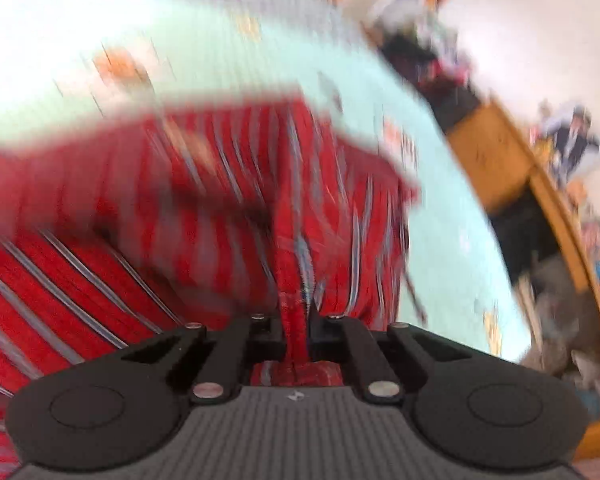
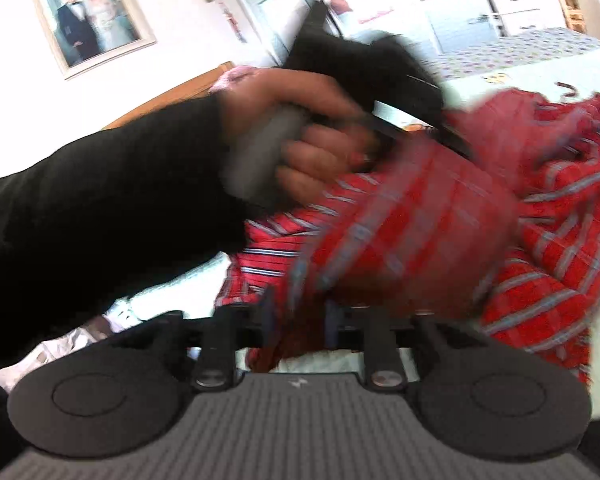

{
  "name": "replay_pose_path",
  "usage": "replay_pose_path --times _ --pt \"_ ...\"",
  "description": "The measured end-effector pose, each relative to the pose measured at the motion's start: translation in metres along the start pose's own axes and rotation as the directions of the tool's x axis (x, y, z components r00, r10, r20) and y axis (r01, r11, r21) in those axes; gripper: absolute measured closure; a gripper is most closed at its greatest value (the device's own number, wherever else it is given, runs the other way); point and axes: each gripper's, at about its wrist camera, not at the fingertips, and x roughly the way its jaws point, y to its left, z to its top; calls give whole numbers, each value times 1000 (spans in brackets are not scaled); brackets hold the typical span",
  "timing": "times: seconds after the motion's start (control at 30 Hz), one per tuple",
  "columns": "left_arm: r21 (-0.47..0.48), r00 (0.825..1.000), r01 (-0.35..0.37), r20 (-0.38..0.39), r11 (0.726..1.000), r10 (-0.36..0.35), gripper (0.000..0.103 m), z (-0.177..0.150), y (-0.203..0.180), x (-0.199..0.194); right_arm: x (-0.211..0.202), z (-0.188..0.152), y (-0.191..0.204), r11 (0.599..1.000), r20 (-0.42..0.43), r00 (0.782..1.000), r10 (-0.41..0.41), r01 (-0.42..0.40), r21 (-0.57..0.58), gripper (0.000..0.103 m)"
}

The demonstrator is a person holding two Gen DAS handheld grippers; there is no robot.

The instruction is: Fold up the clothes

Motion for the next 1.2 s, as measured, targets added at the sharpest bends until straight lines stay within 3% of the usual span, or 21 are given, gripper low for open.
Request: replay_pose_path --times 0.07,0.17,0.23,0.33,0.43,0.47,0.53,0.6,0.63,0.67,0.77,0.87,0.93,0.97,1.03,1.07,1.17,1.2 --pt "-38 987 -51 153 998 56 98 21 29 -59 -13 -3 -11 998 26 999 -28 27 48 53" --pt "-131 929 -129 331 983 166 97 38 80 -151 -30 -5 -31 988 65 995 -74 65 142 47" --pt "-204 876 -176 414 963 248 97 40 117 -212 -38 0 -47 976 87 989 -119 100 191 47" --pt "-324 778 -234 504 917 376 96 36 175 -301 -46 5 -59 965 121 981 -151 120 231 47" --pt "-461 707 -325 461 826 536 87 -7 227 -354 -45 15 -60 964 153 974 -167 128 234 44" --pt "-511 679 -368 424 777 600 80 -25 242 -365 -42 19 -58 964 161 972 -171 132 229 43" --pt "-616 613 -435 332 657 717 78 -69 273 -382 -33 27 -55 964 165 972 -169 128 233 42" --pt "-678 597 -438 272 590 755 78 -103 296 -390 -24 35 -54 962 164 973 -164 121 244 42" --pt "-698 595 -433 254 571 762 78 -118 304 -391 -18 40 -51 962 161 973 -164 122 243 42" --pt "-692 612 -424 257 584 748 78 -122 304 -385 -12 45 -48 963 158 974 -164 123 240 42" --pt "-642 684 -387 282 662 673 74 -121 295 -358 -7 54 -40 966 158 972 -176 140 216 42" --pt "-501 794 -343 298 795 530 66 -98 261 -307 -4 56 -31 967 154 971 -183 150 207 42" --pt "-388 853 -307 293 869 432 64 -81 232 -264 -4 55 -24 966 146 971 -190 159 205 42" --pt "-326 868 -311 285 893 406 61 -73 217 -243 -4 53 -21 965 138 971 -194 164 204 42" --pt "-191 883 -348 263 918 390 55 -55 190 -200 -3 51 -19 963 127 971 -202 174 203 42" --pt "-129 886 -375 243 918 395 49 -44 180 -177 -2 50 -18 963 122 971 -206 179 203 42" --pt "-16 891 -427 163 904 423 48 -11 165 -111 -4 49 -18 962 115 969 -220 195 193 41" --pt "5 884 -452 139 892 447 48 -3 167 -93 -5 49 -20 960 116 967 -227 202 193 41"
